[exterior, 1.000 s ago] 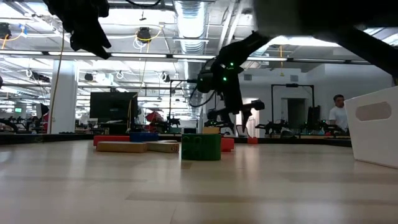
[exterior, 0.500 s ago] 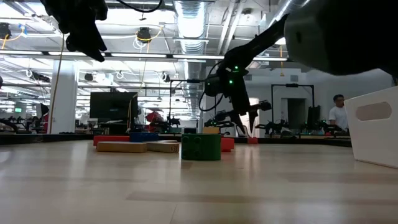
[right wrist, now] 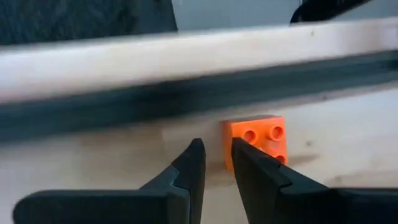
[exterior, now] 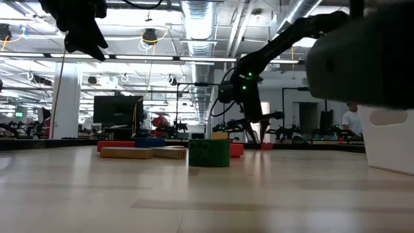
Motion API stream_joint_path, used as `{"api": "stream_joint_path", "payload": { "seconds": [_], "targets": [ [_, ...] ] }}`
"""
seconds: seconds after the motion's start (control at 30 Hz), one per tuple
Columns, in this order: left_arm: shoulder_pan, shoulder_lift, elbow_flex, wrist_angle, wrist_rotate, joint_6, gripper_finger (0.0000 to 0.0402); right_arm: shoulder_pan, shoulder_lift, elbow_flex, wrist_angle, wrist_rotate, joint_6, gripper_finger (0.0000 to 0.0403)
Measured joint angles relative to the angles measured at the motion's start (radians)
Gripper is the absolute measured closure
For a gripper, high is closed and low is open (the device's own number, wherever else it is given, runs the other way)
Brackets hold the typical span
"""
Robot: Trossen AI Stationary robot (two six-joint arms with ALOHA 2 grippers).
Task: Sort blocks by size
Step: Put the small orange game piece into the white bin
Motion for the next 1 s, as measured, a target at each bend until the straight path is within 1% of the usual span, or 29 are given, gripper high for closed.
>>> {"api": "stream_joint_path", "payload": {
  "seconds": [0.07, 0.13, 0.23, 0.27, 0.33, 0.43, 0.5, 0.6, 0.7, 0.83, 0.9, 1.0],
  "targets": [
    [0.000, -0.011, 0.000, -0.002, -0.008, -0.006, 0.0168, 0.015, -0.002, -0.001, -0.009, -0.042, -0.035, 0.0287],
    [0.000, -0.019, 0.000, -0.002, -0.017, -0.006, 0.0168, 0.039, -0.004, -0.004, -0.003, -0.121, -0.061, 0.0287],
    [0.000, -0.026, 0.000, -0.002, -0.027, -0.005, 0.0168, 0.100, -0.015, -0.006, -0.015, -0.166, -0.038, 0.0287],
    [0.000, -0.025, 0.000, -0.002, -0.031, -0.002, 0.0168, 0.117, -0.031, -0.006, -0.018, -0.202, -0.052, 0.0287],
    [0.000, -0.025, 0.000, -0.002, -0.032, 0.000, 0.0168, 0.147, -0.068, -0.004, -0.011, -0.202, -0.113, 0.0287],
    [0.000, -0.024, 0.000, 0.000, -0.033, 0.009, 0.0168, 0.176, -0.116, -0.004, -0.048, -0.104, -0.114, 0.0287],
    [0.000, -0.021, 0.000, 0.002, -0.033, 0.012, 0.0168, 0.173, -0.141, -0.004, -0.073, -0.077, -0.133, 0.0287],
    [0.000, -0.021, 0.000, 0.001, -0.032, 0.013, 0.0168, 0.152, -0.163, -0.003, -0.116, -0.089, -0.236, 0.0287],
    [0.000, -0.021, 0.000, 0.002, -0.029, 0.012, 0.0168, 0.142, -0.166, -0.004, -0.201, -0.152, -0.360, 0.0284],
    [0.000, -0.021, 0.000, 0.002, -0.025, 0.012, 0.0168, 0.171, -0.170, -0.006, -0.340, -0.184, -0.544, 0.0260],
    [0.000, -0.021, 0.000, 0.002, -0.025, 0.013, 0.0168, 0.185, -0.170, -0.022, -0.378, -0.218, -0.614, 0.0237],
    [0.000, -0.021, 0.000, 0.002, -0.025, 0.024, 0.0168, 0.190, -0.170, -0.064, -0.413, -0.247, -0.663, 0.0190]
  ]
}}
